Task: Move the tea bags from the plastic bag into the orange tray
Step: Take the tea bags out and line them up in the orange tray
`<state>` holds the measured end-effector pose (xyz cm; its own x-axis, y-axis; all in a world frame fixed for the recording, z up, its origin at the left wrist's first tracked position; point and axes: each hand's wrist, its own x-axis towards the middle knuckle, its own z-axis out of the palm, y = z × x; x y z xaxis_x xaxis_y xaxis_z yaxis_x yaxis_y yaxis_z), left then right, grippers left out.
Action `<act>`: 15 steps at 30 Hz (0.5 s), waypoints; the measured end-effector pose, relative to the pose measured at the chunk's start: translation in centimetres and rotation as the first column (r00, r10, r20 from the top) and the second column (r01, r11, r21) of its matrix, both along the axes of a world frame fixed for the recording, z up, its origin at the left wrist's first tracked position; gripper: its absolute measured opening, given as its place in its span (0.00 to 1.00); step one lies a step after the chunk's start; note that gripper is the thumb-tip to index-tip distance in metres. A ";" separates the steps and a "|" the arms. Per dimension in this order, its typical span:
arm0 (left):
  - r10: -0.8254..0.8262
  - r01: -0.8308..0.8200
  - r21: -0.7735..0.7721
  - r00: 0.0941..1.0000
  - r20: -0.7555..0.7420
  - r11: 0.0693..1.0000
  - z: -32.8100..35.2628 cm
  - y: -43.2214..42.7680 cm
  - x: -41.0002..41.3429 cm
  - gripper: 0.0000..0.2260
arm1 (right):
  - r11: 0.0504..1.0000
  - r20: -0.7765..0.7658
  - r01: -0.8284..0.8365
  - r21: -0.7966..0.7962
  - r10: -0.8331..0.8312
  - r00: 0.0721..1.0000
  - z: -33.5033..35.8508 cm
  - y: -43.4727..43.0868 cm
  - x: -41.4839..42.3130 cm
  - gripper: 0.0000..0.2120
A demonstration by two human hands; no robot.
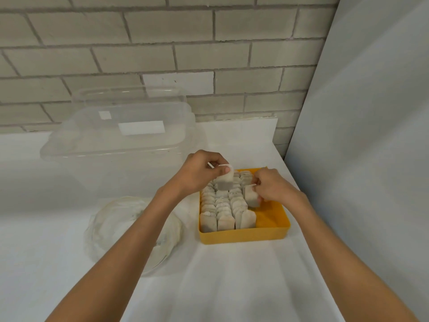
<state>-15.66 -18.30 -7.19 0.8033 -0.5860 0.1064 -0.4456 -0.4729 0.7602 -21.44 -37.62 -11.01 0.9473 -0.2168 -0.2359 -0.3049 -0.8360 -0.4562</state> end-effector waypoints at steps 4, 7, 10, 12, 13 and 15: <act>0.006 -0.006 -0.008 1.000 -0.023 1.000 -0.3 0.4 -0.1 0.04 | 1.000 -0.076 0.017 0.002 -0.017 0.997 -0.9 1.0 0.5 0.07; 0.011 -0.012 -0.030 0.999 -0.047 0.999 -0.4 0.4 -0.1 0.03 | 0.997 -0.092 0.049 -0.058 -0.054 0.994 -1.3 1.4 0.7 0.10; 0.006 -0.016 -0.080 0.992 -0.126 0.997 -0.6 0.4 -0.2 0.04 | 0.996 -0.073 0.068 -0.062 -0.073 0.995 -1.6 1.4 0.6 0.16; -0.012 -0.011 -0.124 0.983 -0.183 0.992 -0.8 0.3 -0.3 0.05 | 0.995 -0.042 0.081 -0.052 -0.083 0.996 -1.8 1.3 0.5 0.16; -0.018 -0.010 -0.138 0.980 -0.198 0.990 -0.9 0.2 -0.3 0.05 | 0.995 -0.031 0.086 -0.046 -0.088 0.996 -2.0 1.2 0.5 0.16; -0.018 -0.010 -0.136 0.979 -0.203 0.991 -0.9 0.0 -0.4 0.07 | 0.995 -0.016 0.091 -0.034 -0.091 0.996 -2.2 1.1 0.3 0.13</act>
<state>-16.03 -18.29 -8.14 0.8142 -0.5802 0.0194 -0.2763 -0.3580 0.8919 -21.12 -36.48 -13.22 0.9189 -0.3100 -0.2439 -0.3884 -0.8188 -0.4227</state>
